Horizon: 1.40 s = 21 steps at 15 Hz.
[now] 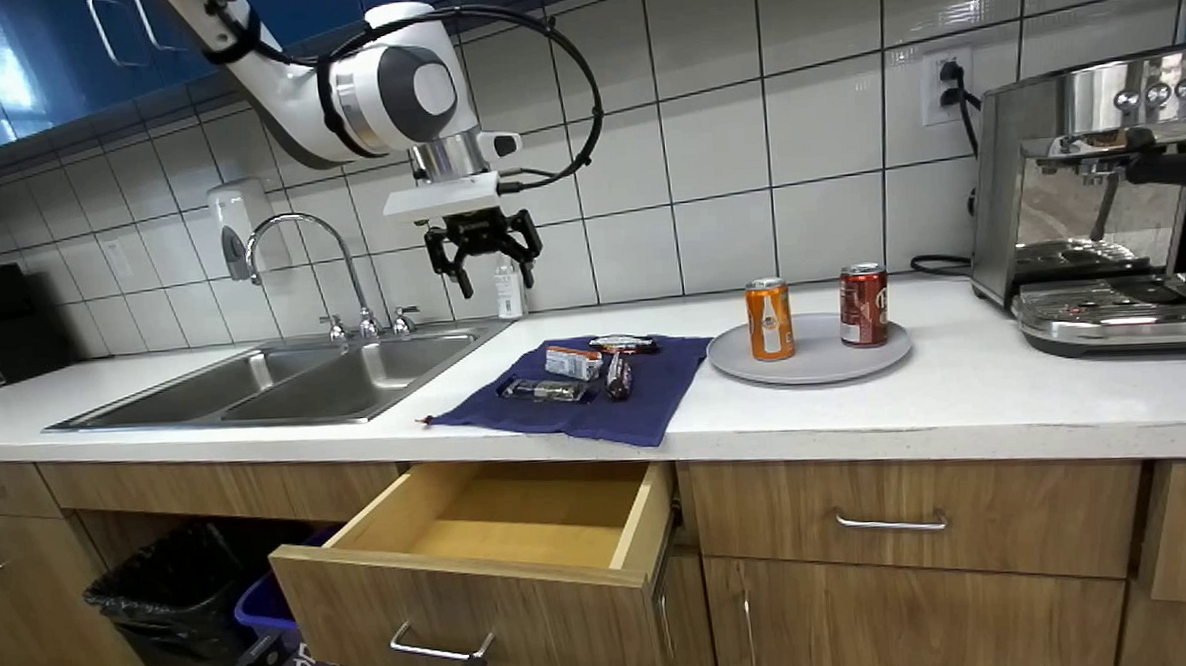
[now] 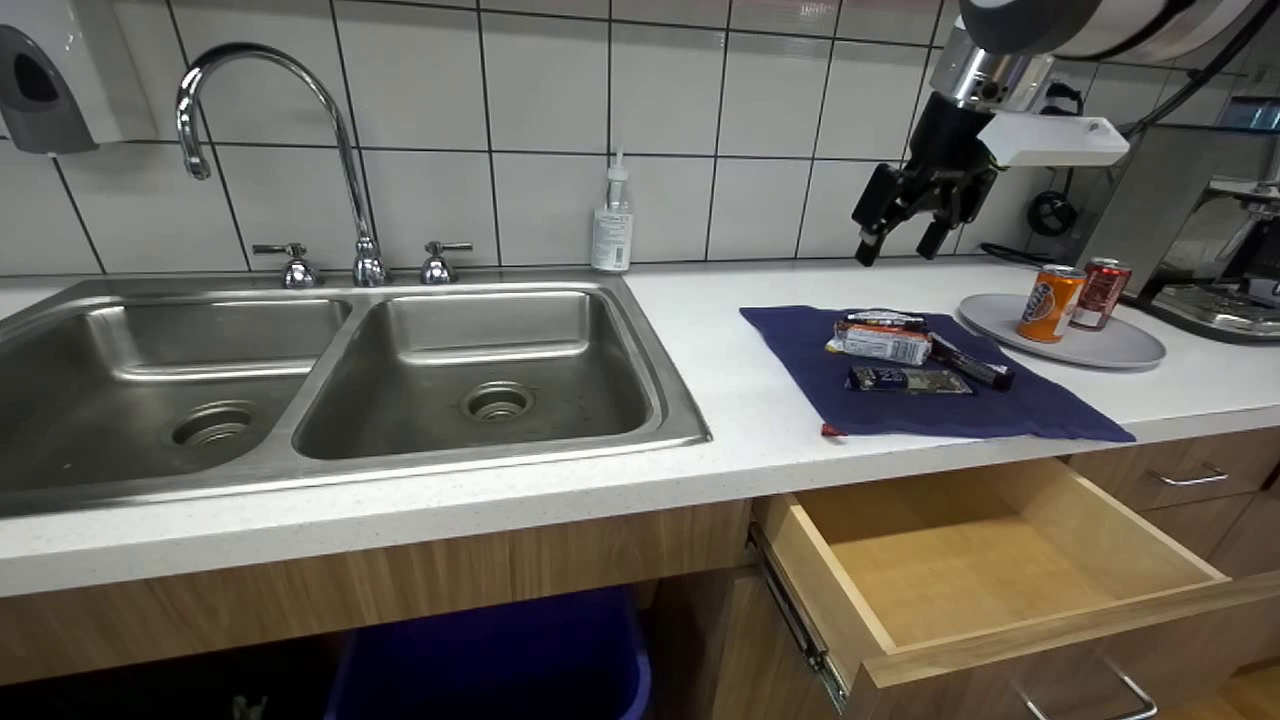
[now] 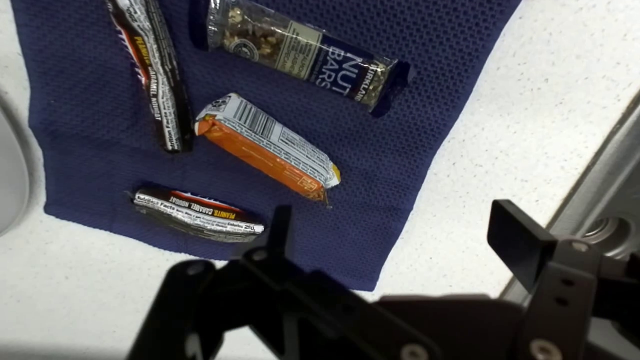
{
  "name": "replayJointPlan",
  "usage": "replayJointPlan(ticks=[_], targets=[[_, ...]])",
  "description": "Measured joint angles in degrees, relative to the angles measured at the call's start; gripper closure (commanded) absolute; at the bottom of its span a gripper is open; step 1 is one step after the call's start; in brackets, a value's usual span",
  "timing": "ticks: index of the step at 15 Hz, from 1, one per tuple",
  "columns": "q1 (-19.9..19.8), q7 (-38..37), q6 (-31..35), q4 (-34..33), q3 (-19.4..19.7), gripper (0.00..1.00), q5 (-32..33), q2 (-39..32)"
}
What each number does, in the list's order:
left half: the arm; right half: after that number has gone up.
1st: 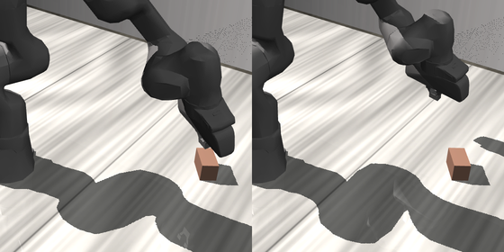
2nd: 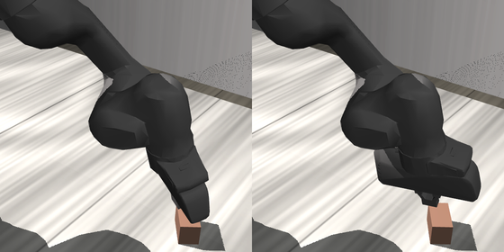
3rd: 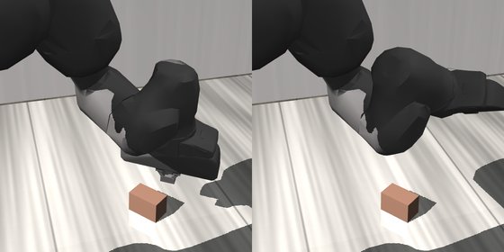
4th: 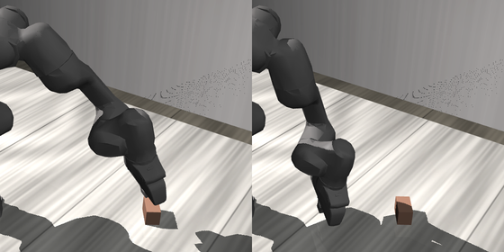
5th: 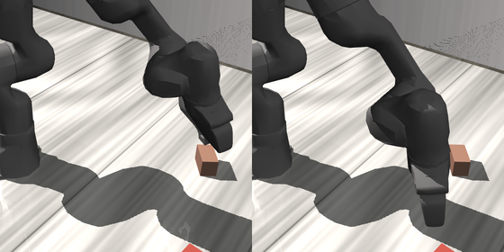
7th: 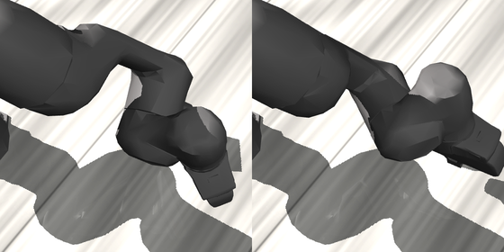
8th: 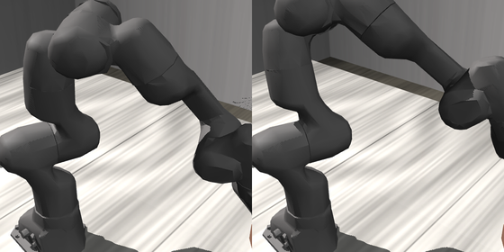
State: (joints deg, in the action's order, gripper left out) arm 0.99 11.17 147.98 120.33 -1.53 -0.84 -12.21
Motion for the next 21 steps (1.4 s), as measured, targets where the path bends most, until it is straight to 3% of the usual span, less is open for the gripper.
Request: replayJointPlan(ticks=[14,21], targets=[[0.0,0.3,0.4,-0.5,0.0,0.0,0.9,-1.8],[-1.4,4.6,0.5,-3.8,0.0,0.0,0.9,-5.5]])
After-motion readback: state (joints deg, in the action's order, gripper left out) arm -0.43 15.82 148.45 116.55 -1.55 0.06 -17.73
